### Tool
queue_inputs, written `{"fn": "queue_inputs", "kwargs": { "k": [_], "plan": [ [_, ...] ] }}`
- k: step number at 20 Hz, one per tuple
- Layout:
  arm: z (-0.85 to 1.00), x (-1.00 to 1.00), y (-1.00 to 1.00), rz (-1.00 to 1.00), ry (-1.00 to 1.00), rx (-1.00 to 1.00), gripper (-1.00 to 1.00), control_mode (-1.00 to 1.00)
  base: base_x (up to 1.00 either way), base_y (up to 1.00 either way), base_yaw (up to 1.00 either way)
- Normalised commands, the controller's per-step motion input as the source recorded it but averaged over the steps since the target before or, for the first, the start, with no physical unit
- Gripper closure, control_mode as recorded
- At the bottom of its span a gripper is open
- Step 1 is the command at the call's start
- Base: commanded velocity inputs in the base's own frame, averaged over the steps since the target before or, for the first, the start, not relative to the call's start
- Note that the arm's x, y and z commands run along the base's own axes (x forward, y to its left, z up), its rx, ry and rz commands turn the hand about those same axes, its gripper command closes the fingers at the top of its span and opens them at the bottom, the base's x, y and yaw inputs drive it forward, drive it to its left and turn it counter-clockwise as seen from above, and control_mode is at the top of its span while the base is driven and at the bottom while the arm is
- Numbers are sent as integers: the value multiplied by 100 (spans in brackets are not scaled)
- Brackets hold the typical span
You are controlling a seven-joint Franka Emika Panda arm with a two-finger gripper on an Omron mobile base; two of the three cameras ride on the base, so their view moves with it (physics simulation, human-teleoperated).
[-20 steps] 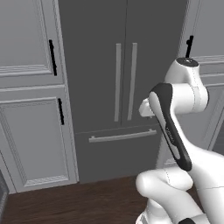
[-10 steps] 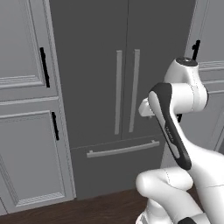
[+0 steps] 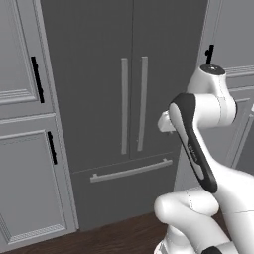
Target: Grab a lemon wedge from the fridge and one ice cube from the ice bowl, and put them in the glass of lemonade.
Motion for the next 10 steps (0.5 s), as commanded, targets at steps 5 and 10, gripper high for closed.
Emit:
{"fn": "queue_inputs", "kwargs": {
  "k": [5,10],
  "plan": [
    [0,0,0,0,0,0,-100,100,14,0,0],
    [0,0,0,0,0,0,-100,100,15,0,0]
  ]
}}
